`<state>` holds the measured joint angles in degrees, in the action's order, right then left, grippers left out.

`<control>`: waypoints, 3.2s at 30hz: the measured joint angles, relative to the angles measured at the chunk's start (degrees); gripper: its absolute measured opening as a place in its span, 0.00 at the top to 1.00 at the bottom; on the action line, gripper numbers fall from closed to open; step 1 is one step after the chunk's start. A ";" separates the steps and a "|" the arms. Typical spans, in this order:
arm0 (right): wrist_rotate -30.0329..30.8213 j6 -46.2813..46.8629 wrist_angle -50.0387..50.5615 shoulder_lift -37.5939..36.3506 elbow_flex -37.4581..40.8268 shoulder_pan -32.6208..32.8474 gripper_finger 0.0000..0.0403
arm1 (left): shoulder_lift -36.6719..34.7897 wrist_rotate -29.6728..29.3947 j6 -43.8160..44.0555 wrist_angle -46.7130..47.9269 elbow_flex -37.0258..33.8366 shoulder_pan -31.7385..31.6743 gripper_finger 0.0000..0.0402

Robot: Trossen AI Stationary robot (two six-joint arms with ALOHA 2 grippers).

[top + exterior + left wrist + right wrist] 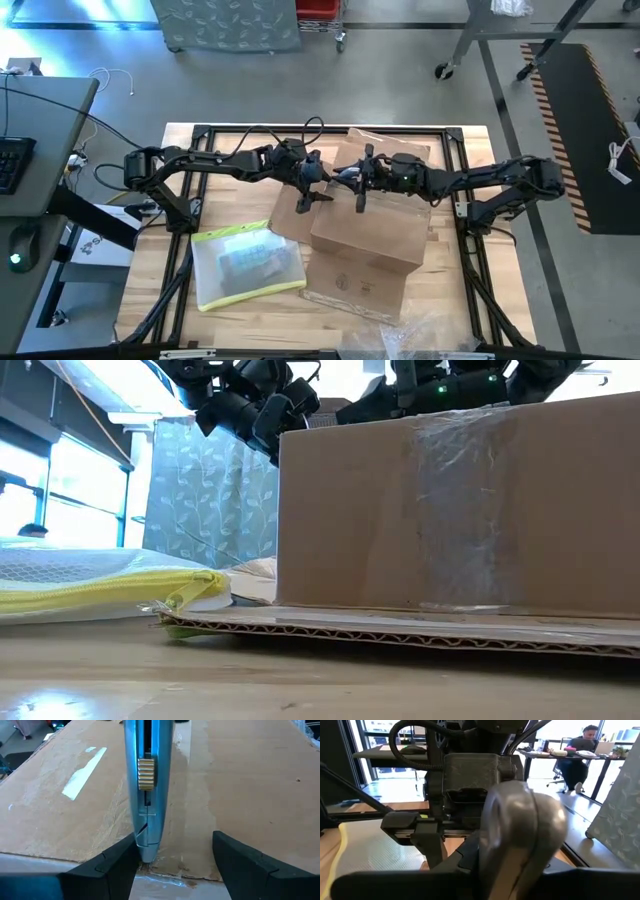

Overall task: Unpack boxes
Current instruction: Break down the cardboard box using the silver cutter until it is fully flat

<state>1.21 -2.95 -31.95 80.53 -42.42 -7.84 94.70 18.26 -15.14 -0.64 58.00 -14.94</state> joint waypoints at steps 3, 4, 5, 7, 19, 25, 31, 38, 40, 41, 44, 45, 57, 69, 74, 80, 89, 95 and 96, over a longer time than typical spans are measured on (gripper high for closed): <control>-0.39 0.92 1.04 -0.07 -0.08 -0.04 0.86 | 0.00 0.01 0.00 0.00 0.00 0.00 0.42; -0.39 1.48 2.33 -0.11 -0.32 -0.07 0.86 | 0.00 0.01 0.01 0.00 0.00 0.00 0.42; -0.39 1.98 4.68 -0.17 -1.08 -0.18 0.86 | 0.00 0.00 0.00 0.00 0.00 0.00 0.42; -0.78 2.12 11.09 -0.24 -3.18 -0.49 0.86 | 0.00 -0.02 0.00 -0.02 0.00 0.00 0.42; -1.16 0.01 29.19 -0.09 -13.69 0.76 0.86 | 0.05 0.18 0.10 -0.53 0.00 0.17 0.42; 6.88 3.19 35.58 -0.25 -18.41 3.48 0.86 | 0.01 0.29 0.07 -0.04 0.00 0.49 0.42; 11.89 4.16 33.03 -1.12 -17.76 6.13 0.86 | 0.00 -0.26 0.08 0.01 0.00 0.81 0.42; 11.86 0.48 20.16 -1.14 -10.84 6.15 0.86 | 0.00 -0.17 0.07 0.00 0.00 0.81 0.42; 11.89 -0.31 18.00 -1.14 -9.01 5.70 0.86 | 0.00 -0.16 0.08 0.00 0.00 0.81 0.42; 11.73 -0.28 17.56 -1.14 -8.42 5.49 0.86 | 0.00 -0.19 0.09 0.00 0.00 0.81 0.42; 11.75 -0.49 17.36 -1.27 -7.49 5.22 0.86 | 0.00 -0.13 0.07 0.00 0.00 0.81 0.42; 11.70 -0.49 17.28 -1.27 -7.38 5.22 0.86 | 0.00 -0.14 0.07 0.00 0.00 0.83 0.42; 9.21 -0.49 13.02 -2.44 -7.31 5.25 0.86 | 0.00 -0.12 0.04 -0.01 0.00 0.83 0.42; 8.62 0.05 18.39 -2.21 -7.36 5.25 0.86 | 0.00 -0.11 0.00 -0.07 0.00 0.85 0.42; 8.20 0.13 22.60 -2.29 -7.75 4.82 0.86 | 0.01 -0.16 -0.04 -0.25 0.00 0.86 0.42; 8.20 -0.07 24.49 -2.32 -7.77 4.76 0.86 | 0.07 -0.30 0.00 -0.59 0.00 0.87 0.42; 9.36 -3.35 24.11 -5.31 -7.27 5.99 0.86 | 0.13 -0.50 0.09 -1.30 0.02 0.90 0.42; 9.44 -4.11 23.62 -5.38 -7.24 5.97 0.86 | 0.13 -0.48 0.07 -1.07 0.02 0.87 0.42; 9.44 -4.71 23.02 -5.38 -7.19 5.99 0.86 | 0.13 -0.47 0.07 -1.00 0.02 0.87 0.42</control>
<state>10.65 -7.66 -8.93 75.16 -49.61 -1.85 94.83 17.79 -15.07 -1.64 58.02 -14.06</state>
